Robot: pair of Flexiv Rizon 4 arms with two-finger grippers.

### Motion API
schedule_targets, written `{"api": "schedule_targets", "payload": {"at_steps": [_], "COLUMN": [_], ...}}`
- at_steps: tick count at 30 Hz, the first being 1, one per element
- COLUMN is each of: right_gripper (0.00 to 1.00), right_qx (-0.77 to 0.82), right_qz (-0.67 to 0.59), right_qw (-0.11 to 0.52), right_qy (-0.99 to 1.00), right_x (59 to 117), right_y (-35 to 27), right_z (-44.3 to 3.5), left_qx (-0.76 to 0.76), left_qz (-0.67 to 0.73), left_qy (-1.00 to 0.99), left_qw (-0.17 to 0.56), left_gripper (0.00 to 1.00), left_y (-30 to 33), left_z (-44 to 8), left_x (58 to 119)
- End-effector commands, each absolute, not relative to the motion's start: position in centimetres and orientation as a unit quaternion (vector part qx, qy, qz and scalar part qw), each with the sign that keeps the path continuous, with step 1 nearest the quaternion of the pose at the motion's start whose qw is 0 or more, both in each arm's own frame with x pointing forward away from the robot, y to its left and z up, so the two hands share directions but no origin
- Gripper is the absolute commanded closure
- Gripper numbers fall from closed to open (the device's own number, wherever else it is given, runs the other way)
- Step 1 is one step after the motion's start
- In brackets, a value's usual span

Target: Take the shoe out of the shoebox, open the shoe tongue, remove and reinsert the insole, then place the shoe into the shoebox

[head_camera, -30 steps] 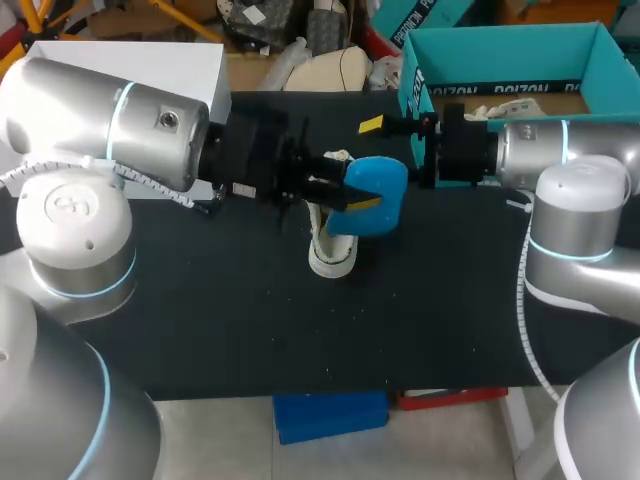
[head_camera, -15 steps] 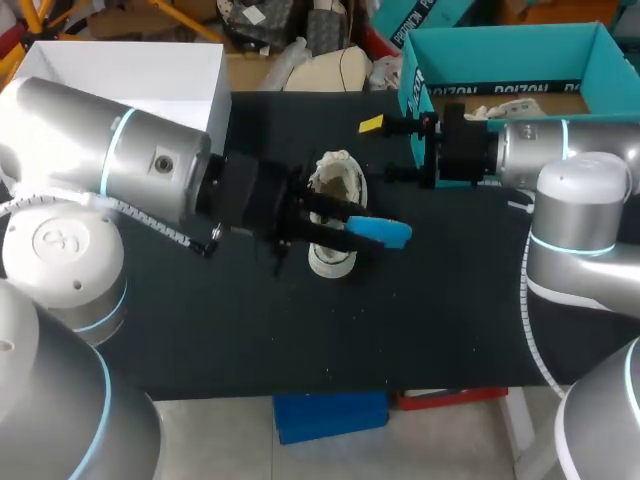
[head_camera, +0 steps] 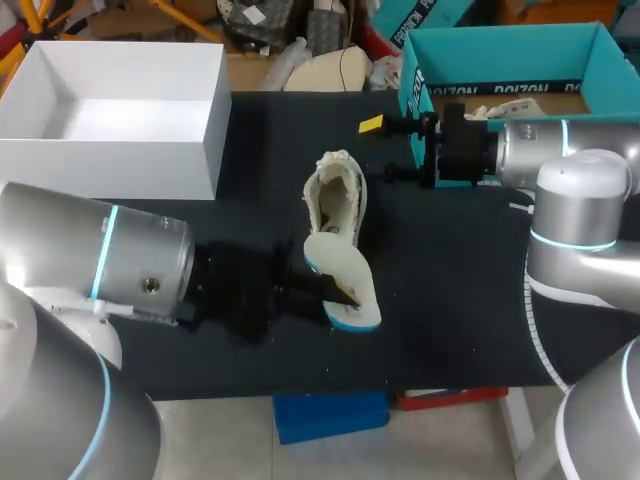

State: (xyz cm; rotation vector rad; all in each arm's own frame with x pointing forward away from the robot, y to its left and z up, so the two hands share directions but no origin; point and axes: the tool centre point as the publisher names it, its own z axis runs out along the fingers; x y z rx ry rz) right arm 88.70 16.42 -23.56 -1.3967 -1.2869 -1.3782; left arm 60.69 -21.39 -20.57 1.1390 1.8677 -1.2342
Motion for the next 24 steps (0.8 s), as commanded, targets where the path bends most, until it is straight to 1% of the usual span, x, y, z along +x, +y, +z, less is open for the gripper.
{"api": "schedule_targets", "payload": {"at_steps": [1, 11, 12, 14, 16, 20, 24], "right_gripper": [0.00, 0.00, 0.00, 0.00, 0.00, 0.00, 0.00], "right_qx": [-0.550, -0.550, -0.550, -0.550, -0.550, -0.550, -0.550], "right_qz": [-0.542, -0.542, -0.542, -0.542, -0.542, -0.542, -0.542], "right_qw": [0.386, 0.386, 0.386, 0.386, 0.386, 0.386, 0.386], "right_qy": [-0.505, -0.505, -0.505, -0.505, -0.505, -0.505, -0.505], "right_x": [88.7, 88.7, 88.7, 88.7, 88.7, 88.7, 88.7], "right_y": [16.6, 16.6, 16.6, 16.6, 16.6, 16.6, 16.6], "right_z": [-23.6, -23.6, -23.6, -23.6, -23.6, -23.6, -23.6], "left_qx": [0.440, 0.440, 0.448, 0.463, 0.465, 0.481, 0.472], "left_qz": [-0.420, -0.420, -0.440, -0.453, -0.471, -0.473, -0.492], "left_qy": [0.682, 0.682, 0.645, 0.604, 0.572, 0.515, 0.484], "left_qw": [0.405, 0.405, 0.435, 0.464, 0.485, 0.529, 0.548], "left_gripper": [1.00, 1.00, 1.00, 1.00, 1.00, 1.00, 1.00], "left_y": [-21.0, -21.0, -21.0, -20.9, -20.5, -19.9, -19.3], "left_z": [-21.0, -21.0, -20.5, -20.5, -21.1, -22.8, -24.8], "left_x": [59.1, 59.1, 57.7, 55.5, 54.7, 54.5, 56.1]}}
